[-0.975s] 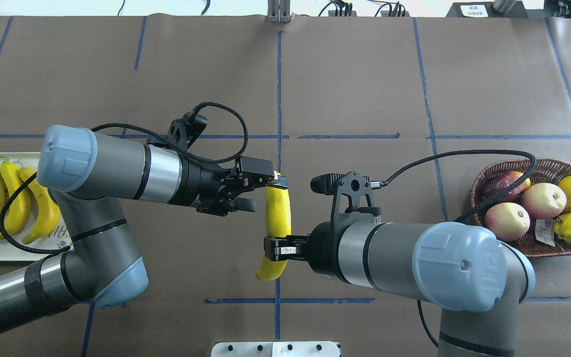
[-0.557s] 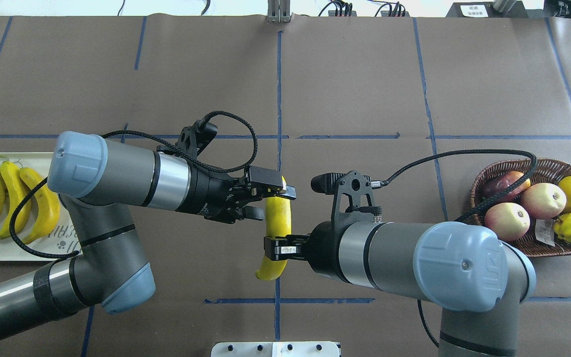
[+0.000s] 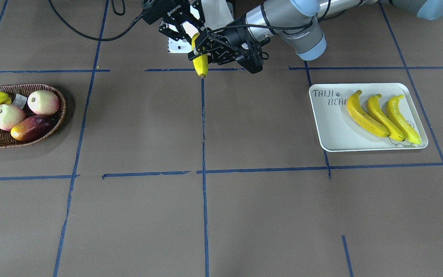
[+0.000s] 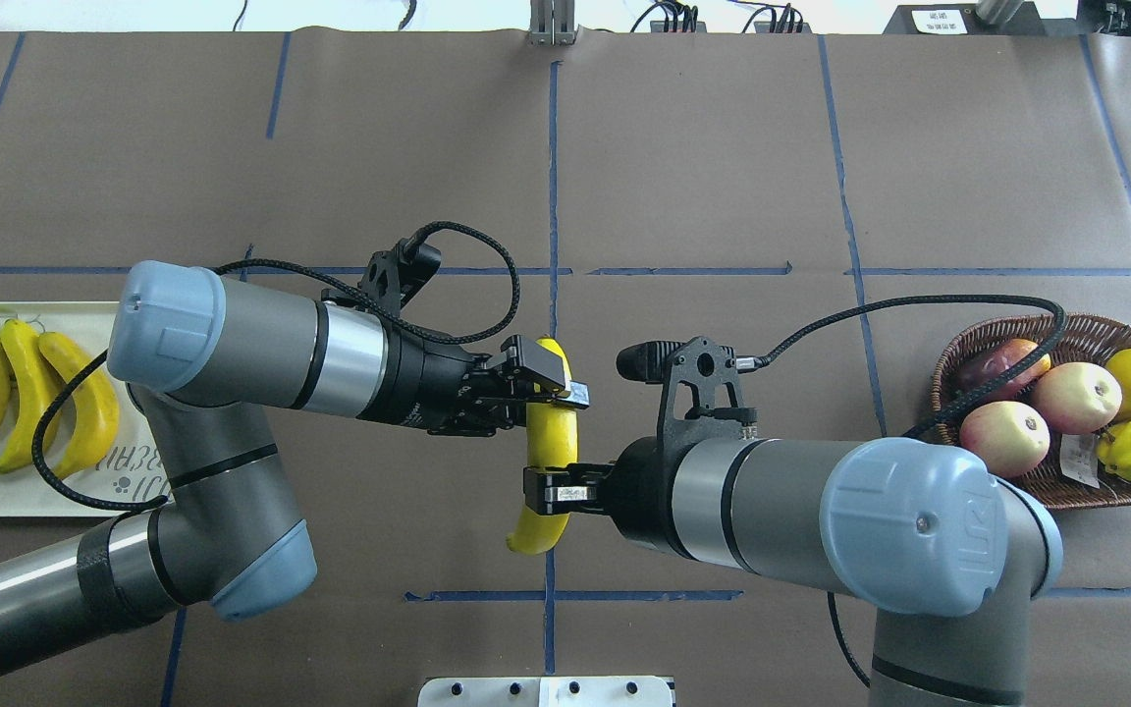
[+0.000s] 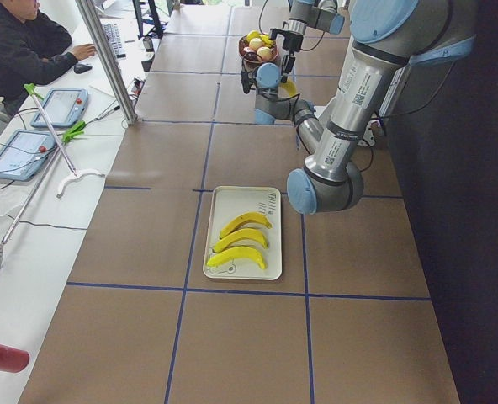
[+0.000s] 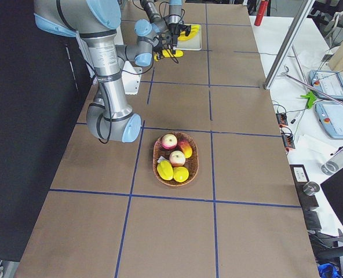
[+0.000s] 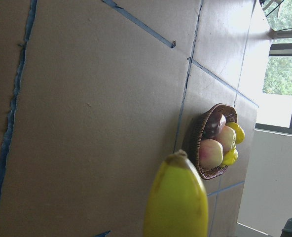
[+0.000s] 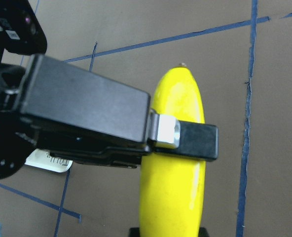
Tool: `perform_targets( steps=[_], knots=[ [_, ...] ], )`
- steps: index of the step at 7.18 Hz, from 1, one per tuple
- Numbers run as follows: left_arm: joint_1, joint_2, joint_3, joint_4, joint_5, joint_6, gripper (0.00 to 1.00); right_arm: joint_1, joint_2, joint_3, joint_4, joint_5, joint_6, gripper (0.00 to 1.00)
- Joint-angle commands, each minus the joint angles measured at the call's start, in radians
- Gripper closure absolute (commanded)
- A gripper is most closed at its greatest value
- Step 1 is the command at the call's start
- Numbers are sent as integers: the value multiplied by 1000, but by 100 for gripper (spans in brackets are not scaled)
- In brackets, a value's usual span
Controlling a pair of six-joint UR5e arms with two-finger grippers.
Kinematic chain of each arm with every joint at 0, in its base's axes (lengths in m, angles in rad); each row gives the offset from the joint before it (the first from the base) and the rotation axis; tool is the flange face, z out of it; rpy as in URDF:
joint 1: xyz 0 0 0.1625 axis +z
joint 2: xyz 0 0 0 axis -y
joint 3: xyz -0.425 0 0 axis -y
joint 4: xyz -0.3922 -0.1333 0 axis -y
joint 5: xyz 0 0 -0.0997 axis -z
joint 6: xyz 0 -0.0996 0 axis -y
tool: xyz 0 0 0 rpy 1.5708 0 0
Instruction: Transfer all bananas from basket to plate
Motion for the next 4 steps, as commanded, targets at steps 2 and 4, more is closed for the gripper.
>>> perform_targets(
  steps=[2,4],
  knots=[
    [-3,1,11,2,1,6,100,5,-2,23,-3,7,14,0],
    [-19,1,34,14,4,7,100,6,-11,56,-17,10,14,0]
  ],
)
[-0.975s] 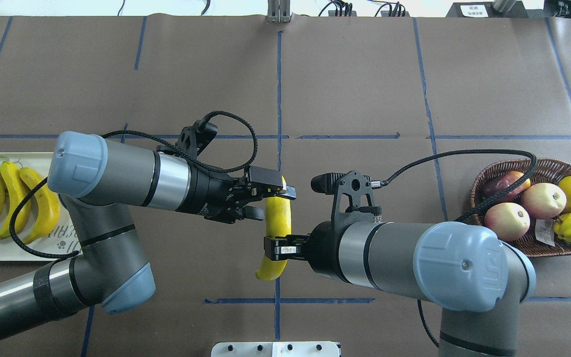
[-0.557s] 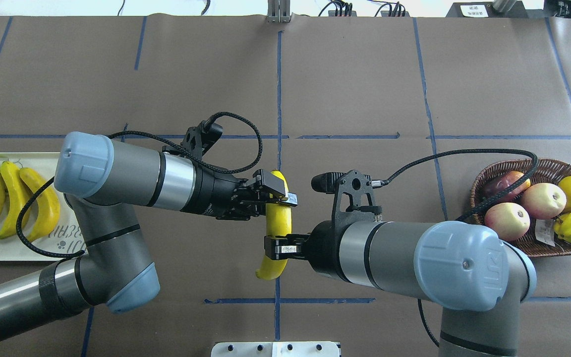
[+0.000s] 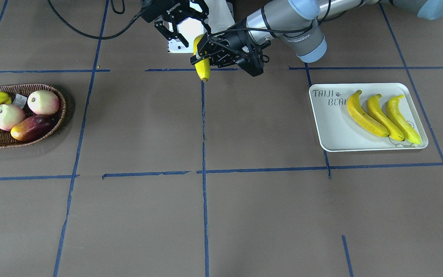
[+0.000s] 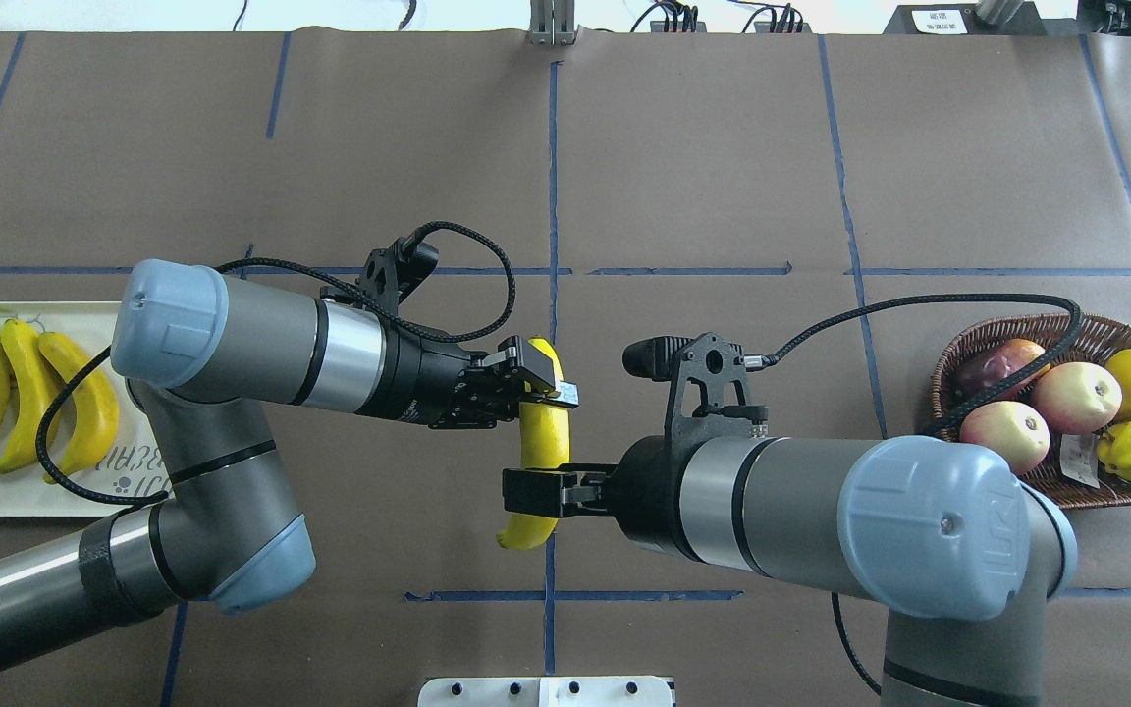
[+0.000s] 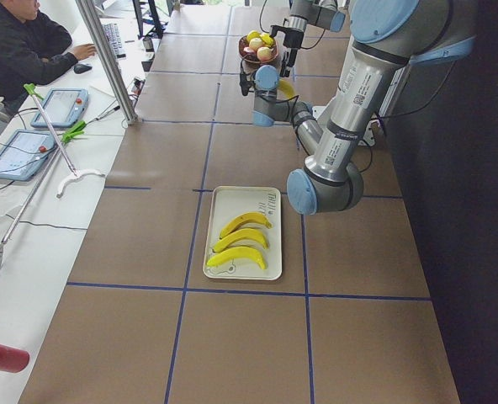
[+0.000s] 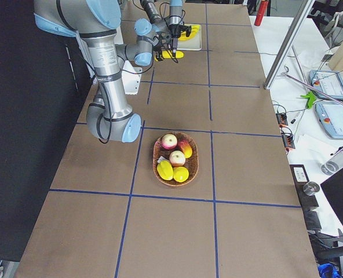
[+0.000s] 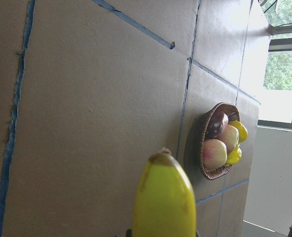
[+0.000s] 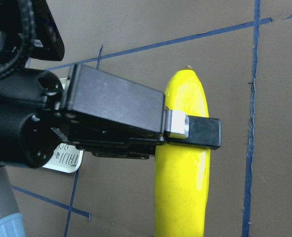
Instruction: Transfer all bananas from basket to plate
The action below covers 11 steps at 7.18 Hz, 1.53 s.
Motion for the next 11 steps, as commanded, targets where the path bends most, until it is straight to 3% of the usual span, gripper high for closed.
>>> perform_targets(
  steps=[1,3,5,7,9,11],
  knots=[
    [-32,-5,21,105,7,6,100,8,-17,49,-13,2,2,0],
    [-130,6,0,456,12,90,100,24,-42,188,-191,34,4,0],
    [-236,115,-105,667,9,249,100,101,-42,238,-365,67,-1,0],
    [-259,301,-248,779,42,305,100,331,-43,227,-498,262,-71,0],
    [-246,390,-220,786,47,305,100,503,-92,195,-537,379,-263,0],
    [-244,388,-143,787,50,305,100,530,-114,155,-538,404,-319,0]
  ],
)
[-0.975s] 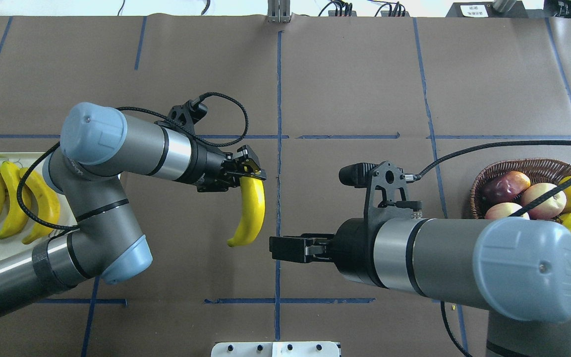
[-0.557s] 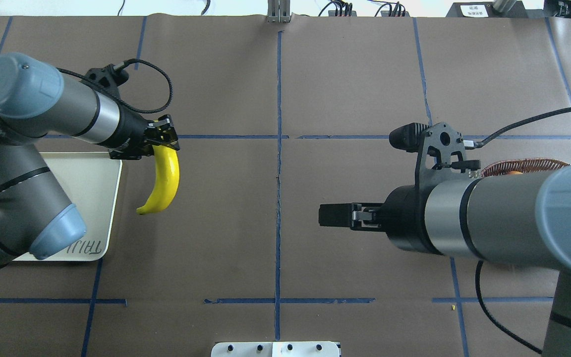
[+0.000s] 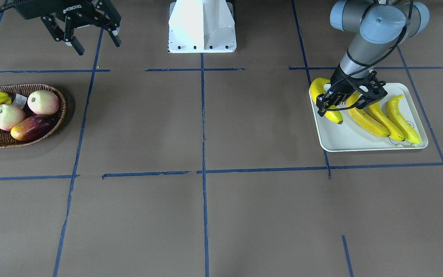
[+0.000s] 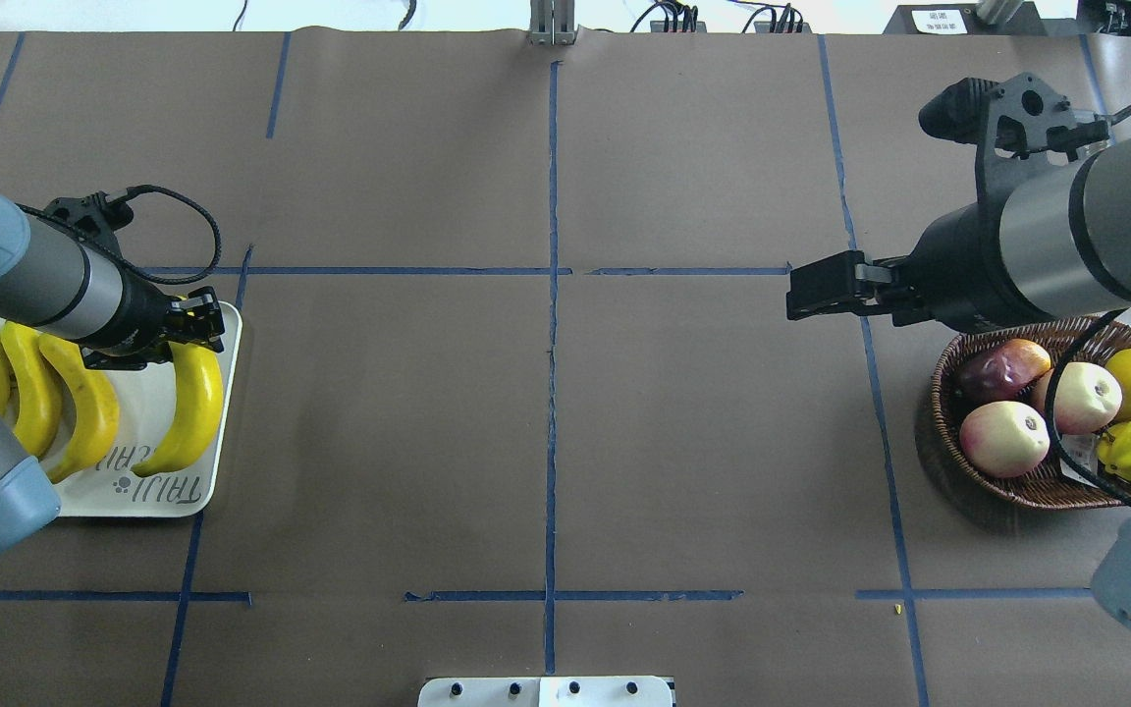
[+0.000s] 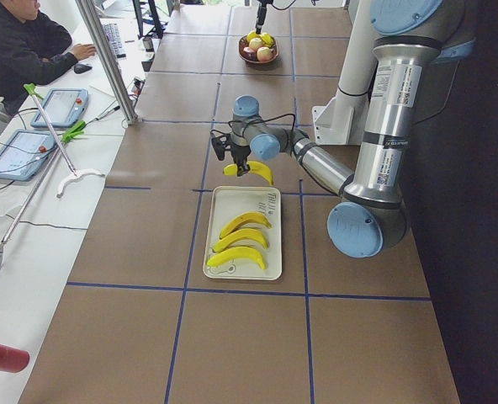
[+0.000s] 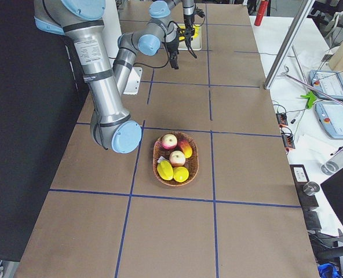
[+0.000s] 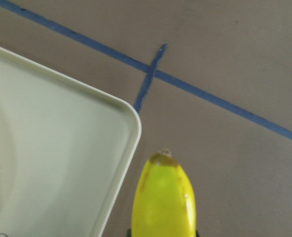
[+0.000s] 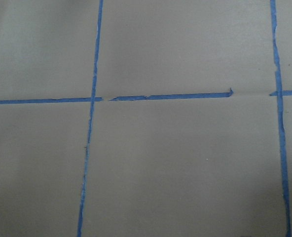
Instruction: Transfer all bananas from basket to plate
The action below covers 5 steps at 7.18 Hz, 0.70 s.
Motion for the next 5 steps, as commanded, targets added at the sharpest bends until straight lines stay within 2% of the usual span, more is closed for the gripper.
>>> perform_targets(
  steps=[1,3,4,5],
  knots=[
    [3,4,67,1,46,2,100,28,-14,-32,1,20,-34,0],
    [5,8,89,1,90,17,96,30,-21,-32,3,18,-51,0],
    [5,10,92,1,91,72,1,33,-21,-34,3,18,-51,0],
    [2,10,90,-1,90,123,0,48,-21,-34,1,23,-55,0]
  ],
)
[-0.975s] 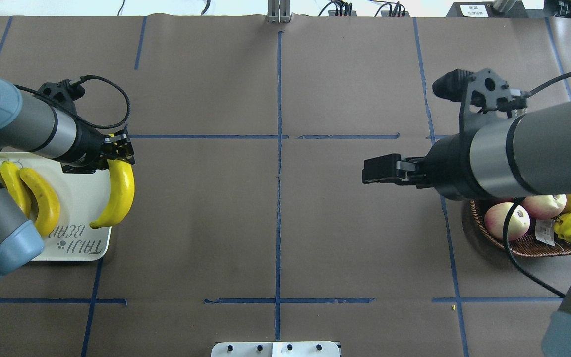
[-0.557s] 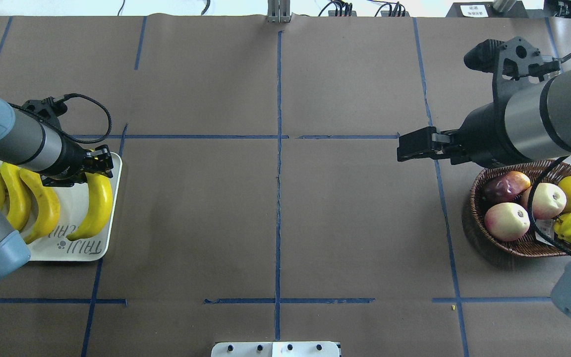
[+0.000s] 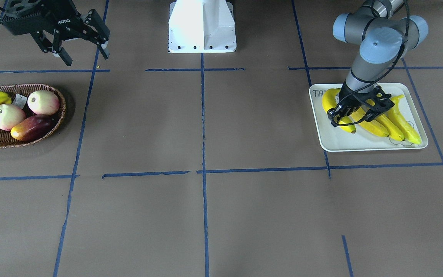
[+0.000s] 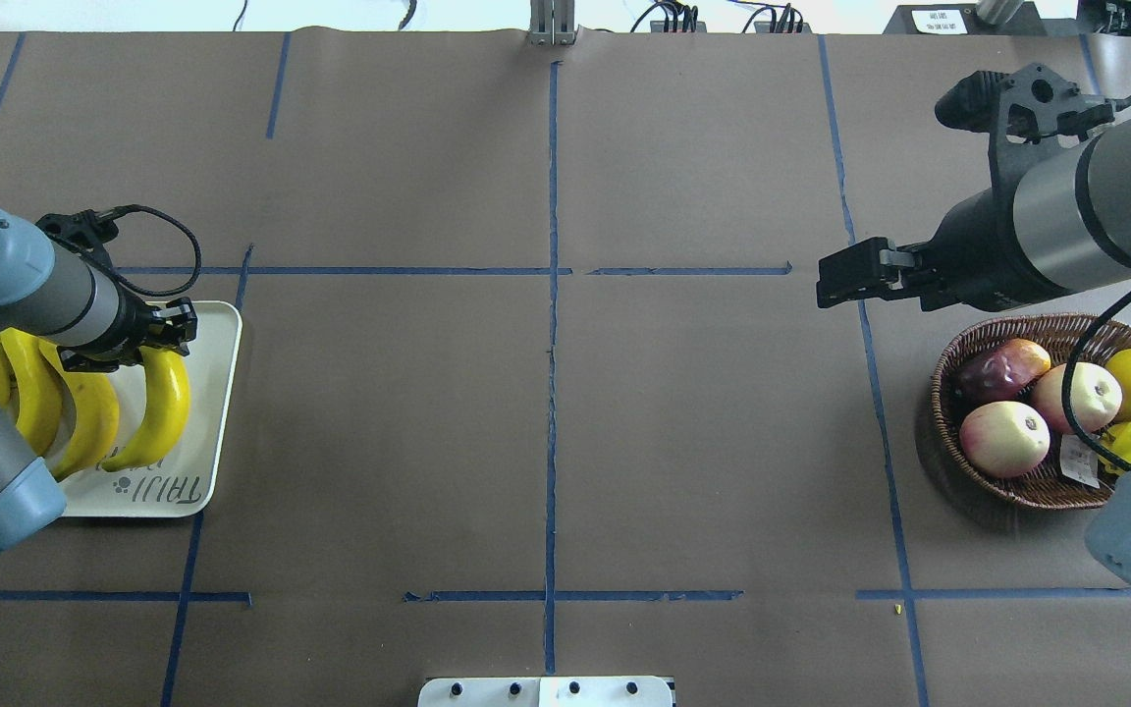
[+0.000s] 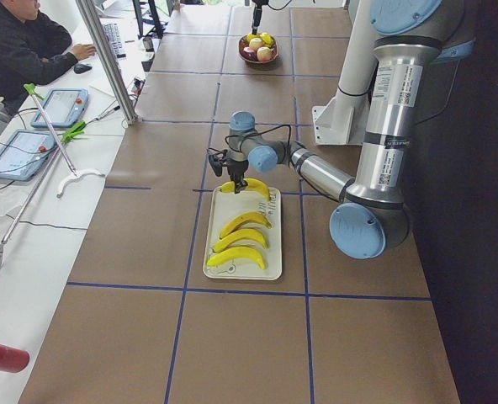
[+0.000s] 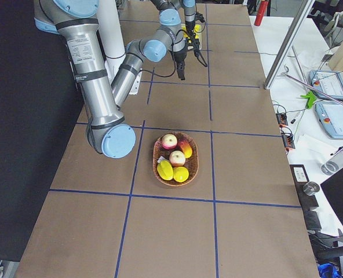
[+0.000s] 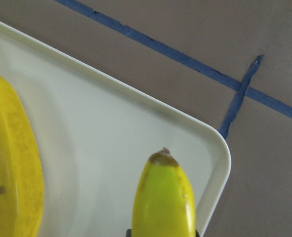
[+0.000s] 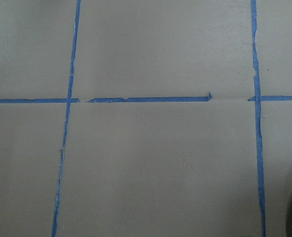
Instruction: Transfer all bananas from basket to plate
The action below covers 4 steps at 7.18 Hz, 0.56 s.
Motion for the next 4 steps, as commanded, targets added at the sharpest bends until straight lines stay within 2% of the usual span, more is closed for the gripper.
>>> perform_targets(
  steps=[1,3,4],
  knots=[
    [-11,1,-12,-1,0,67,0,41,-22,-5,-9,16,-62,0],
    [-74,74,-117,19,-13,239,0,210,-109,-80,-9,118,-349,0],
    [-156,79,-168,104,-88,357,0,327,-135,-161,-9,217,-530,0]
  ],
)
